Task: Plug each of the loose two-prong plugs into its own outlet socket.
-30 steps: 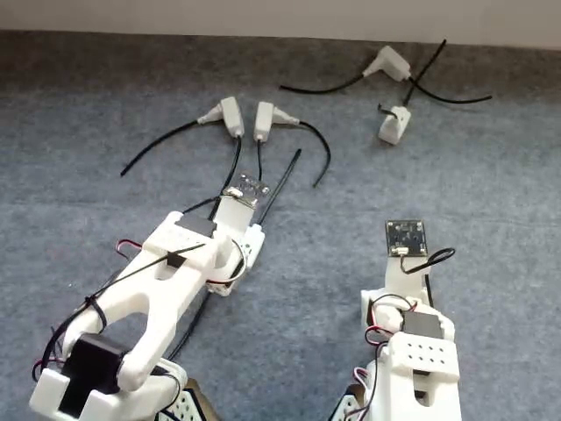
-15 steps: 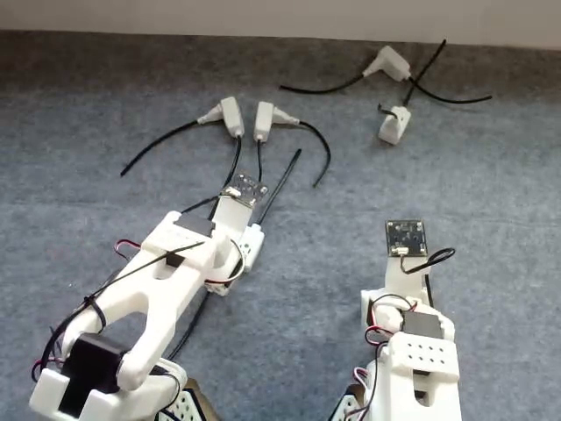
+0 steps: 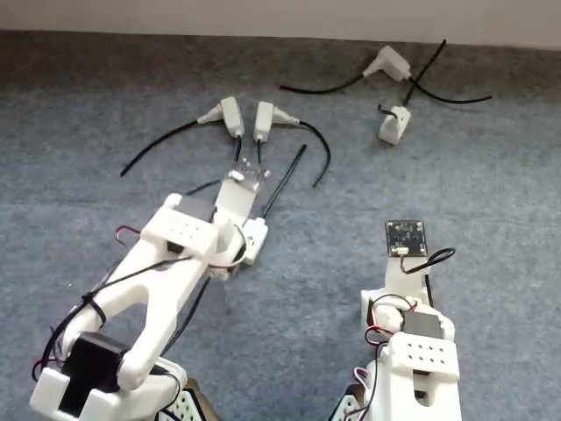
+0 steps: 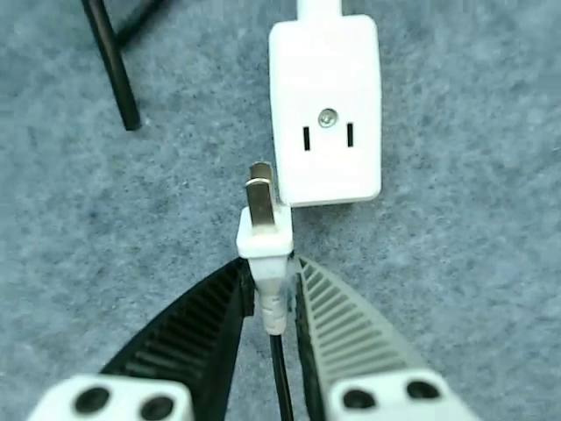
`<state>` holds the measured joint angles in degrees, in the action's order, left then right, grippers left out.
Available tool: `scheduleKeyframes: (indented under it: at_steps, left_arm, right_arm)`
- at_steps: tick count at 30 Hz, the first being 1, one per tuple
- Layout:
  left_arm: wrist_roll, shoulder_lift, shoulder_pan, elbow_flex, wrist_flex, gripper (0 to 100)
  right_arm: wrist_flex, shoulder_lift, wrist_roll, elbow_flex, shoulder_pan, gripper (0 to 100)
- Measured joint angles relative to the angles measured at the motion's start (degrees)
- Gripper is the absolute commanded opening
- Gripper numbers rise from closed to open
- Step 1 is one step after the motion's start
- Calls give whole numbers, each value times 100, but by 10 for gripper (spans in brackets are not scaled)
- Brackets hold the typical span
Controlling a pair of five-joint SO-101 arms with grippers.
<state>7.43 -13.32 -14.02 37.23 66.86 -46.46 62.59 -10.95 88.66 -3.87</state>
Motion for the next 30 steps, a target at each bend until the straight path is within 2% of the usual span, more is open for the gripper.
scheduleKeyframes:
  at_steps: [4,8,14,17,20,24,28,30]
  left_arm:
    - [9,-44,0,-1398,1169,6]
    - [9,-721,0,-2549,2154,6]
    - [9,-2699,897,-2611,2382,6]
    - [9,-3692,1389,-1793,1969,6]
    - [9,-4747,1802,-545,1143,6]
    - [-97,-6488,1934,1345,-62,6]
    - [-1081,-8545,1987,2989,-774,6]
    - [-1591,-8853,1978,3393,-993,6]
  right_arm:
    - [0,0,0,0,0,168]
    - [0,0,0,0,0,168]
    - [0,0,0,0,0,168]
    - [0,0,0,0,0,168]
    - [0,0,0,0,0,168]
    - [0,0,0,0,0,168]
    - [0,0,0,0,273,168]
    - [-18,-9,0,-26,413,168]
